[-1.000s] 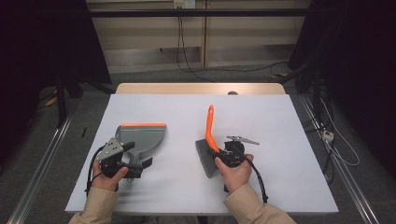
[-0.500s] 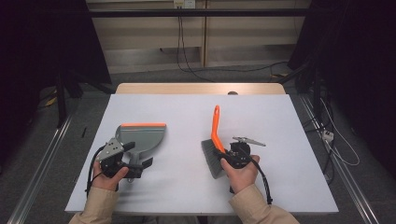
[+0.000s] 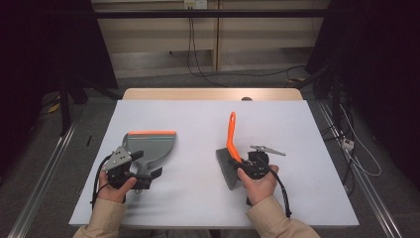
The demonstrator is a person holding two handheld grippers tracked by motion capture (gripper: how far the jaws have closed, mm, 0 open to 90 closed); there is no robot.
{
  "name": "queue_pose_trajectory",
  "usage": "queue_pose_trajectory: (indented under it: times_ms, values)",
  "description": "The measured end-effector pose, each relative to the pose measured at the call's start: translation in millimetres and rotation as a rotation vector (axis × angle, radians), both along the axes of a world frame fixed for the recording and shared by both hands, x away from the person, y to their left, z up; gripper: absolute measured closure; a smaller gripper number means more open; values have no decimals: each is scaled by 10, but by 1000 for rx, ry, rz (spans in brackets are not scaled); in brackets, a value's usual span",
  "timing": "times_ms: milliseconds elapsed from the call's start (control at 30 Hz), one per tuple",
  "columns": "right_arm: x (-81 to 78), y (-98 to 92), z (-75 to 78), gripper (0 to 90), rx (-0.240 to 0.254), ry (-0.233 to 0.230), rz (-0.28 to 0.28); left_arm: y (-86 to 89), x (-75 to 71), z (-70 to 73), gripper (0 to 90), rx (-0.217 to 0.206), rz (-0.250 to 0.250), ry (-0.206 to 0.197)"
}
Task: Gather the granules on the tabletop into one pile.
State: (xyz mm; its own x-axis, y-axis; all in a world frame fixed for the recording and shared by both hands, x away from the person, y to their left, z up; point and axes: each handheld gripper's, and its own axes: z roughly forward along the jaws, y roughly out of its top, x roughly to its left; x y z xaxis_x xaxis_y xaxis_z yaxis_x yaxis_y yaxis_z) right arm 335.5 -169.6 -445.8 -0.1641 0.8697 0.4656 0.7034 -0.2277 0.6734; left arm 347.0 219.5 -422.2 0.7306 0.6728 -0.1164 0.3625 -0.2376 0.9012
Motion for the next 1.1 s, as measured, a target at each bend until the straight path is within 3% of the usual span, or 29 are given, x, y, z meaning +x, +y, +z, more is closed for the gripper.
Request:
queue_pose_trajectory:
  times_ms: [333,533,667,833,933,1100]
  values:
    - [48,82,63,711,79,-35,31,-12,19,-15,40,2,0,4]
    - [89,123,231,711,94,-92,67,9,17,-13,40,-2,4,4]
    - [156,31,377,710,71,-145,85,15,14,-10,40,-1,3,3]
    - [269,-176,499,710,-6,-217,128,18,14,-7,40,-3,8,4]
    - [336,-269,502,710,-53,-239,165,14,17,-9,40,-3,6,5]
    - [466,-370,421,711,-170,-282,260,14,21,-12,40,-4,9,7]
